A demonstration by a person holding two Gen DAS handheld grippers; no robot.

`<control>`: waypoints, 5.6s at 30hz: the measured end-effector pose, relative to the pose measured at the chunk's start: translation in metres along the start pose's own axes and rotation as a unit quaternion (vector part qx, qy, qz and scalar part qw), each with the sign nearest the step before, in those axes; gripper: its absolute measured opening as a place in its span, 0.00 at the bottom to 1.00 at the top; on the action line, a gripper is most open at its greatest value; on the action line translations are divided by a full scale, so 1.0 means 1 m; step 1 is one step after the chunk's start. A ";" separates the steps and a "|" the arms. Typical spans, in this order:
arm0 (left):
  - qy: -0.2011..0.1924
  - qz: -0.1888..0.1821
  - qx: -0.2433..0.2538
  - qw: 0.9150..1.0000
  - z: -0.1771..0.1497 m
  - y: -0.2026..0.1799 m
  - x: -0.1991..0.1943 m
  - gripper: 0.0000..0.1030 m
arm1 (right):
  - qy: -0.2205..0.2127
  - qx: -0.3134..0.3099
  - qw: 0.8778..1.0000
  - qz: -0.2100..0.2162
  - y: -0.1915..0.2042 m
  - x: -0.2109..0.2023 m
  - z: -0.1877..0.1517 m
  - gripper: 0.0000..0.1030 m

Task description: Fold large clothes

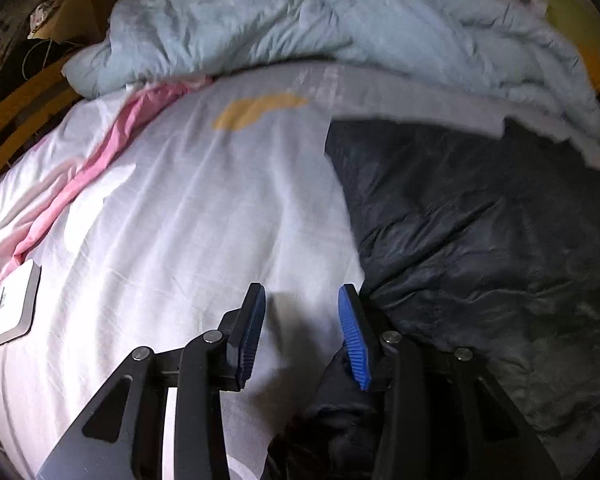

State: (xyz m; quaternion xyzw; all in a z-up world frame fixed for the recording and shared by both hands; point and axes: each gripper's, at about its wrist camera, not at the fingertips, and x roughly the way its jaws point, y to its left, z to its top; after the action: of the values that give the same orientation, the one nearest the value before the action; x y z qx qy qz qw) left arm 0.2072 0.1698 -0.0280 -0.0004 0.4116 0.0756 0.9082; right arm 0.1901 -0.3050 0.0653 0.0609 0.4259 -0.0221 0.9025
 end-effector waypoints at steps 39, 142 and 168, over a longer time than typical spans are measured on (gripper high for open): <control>-0.110 -0.072 0.063 0.989 0.023 -0.008 -0.079 0.51 | 0.027 -0.014 1.000 -0.008 0.019 0.030 0.006 0.54; -0.212 -0.123 0.089 0.966 -0.075 -0.059 -0.175 1.00 | -0.177 -0.051 0.983 0.014 0.080 -0.109 -0.112 0.89; -0.121 -0.066 0.226 0.964 -0.158 -0.130 -0.133 1.00 | -0.043 -0.246 0.967 -0.053 0.153 -0.055 -0.188 0.89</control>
State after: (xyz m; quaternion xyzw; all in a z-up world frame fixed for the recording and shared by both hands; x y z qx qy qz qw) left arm 0.0205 0.0135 -0.0404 0.1870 0.3043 -0.0803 0.9306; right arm 0.0251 -0.1301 0.0034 -0.1865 0.3816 0.0332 0.9047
